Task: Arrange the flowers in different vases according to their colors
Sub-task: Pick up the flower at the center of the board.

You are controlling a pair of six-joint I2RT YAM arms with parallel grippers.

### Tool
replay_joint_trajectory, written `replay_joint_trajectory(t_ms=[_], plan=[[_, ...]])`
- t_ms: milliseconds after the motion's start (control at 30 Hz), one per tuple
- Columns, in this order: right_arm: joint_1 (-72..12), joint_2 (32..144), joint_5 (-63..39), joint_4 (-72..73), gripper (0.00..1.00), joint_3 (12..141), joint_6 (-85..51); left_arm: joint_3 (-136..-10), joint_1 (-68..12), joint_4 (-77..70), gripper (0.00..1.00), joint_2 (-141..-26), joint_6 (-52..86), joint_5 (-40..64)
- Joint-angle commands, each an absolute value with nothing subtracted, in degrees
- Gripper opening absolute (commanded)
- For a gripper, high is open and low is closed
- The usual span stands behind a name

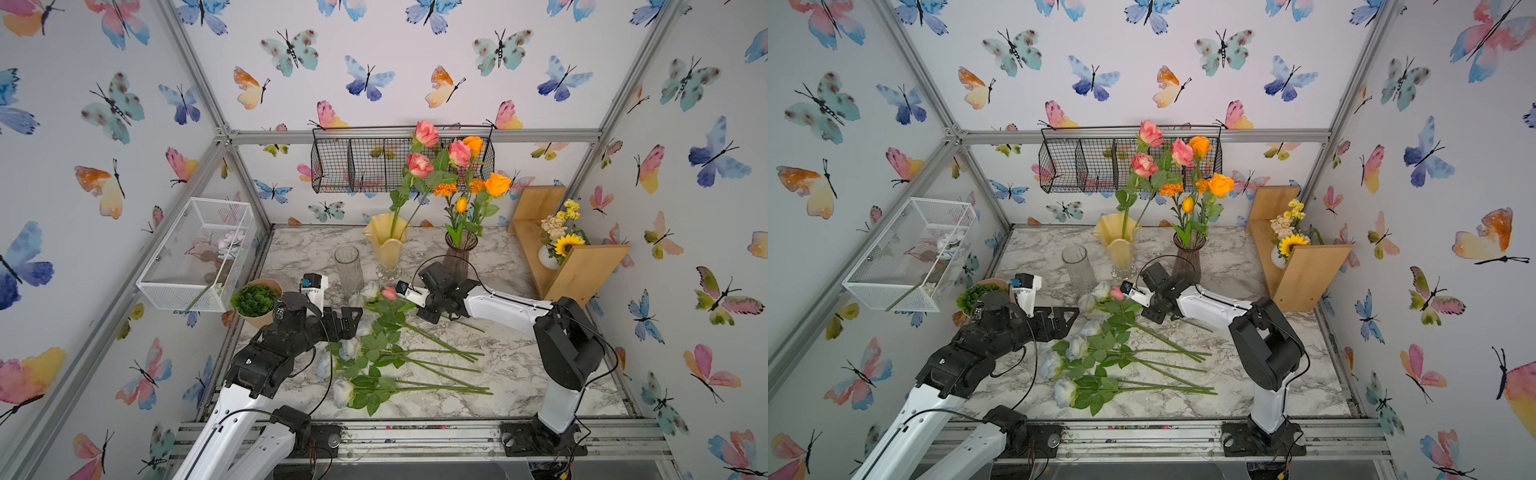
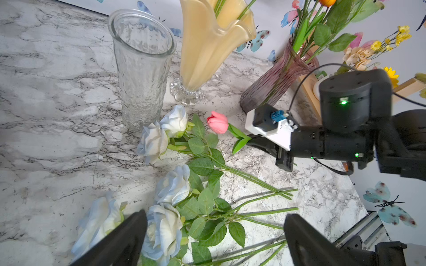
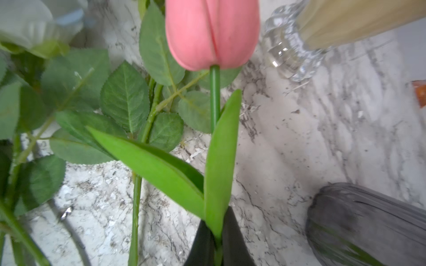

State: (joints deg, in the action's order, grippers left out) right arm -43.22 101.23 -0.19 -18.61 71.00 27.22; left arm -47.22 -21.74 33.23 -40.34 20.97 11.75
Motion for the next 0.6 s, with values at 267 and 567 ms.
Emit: replay_joint_trajectory(t_ms=[267, 567], plan=[[-43.33, 88.38, -0.66, -12.11, 0.02, 71.89, 18.6, -46.75, -21.45, 32.42, 0.99, -39.38, 20.36, 12.23], [-42.67, 86.58, 1.28, 1.78, 0.03, 81.48, 5.93, -46.76, -21.47, 32.43, 0.99, -39.2, 20.48, 12.04]])
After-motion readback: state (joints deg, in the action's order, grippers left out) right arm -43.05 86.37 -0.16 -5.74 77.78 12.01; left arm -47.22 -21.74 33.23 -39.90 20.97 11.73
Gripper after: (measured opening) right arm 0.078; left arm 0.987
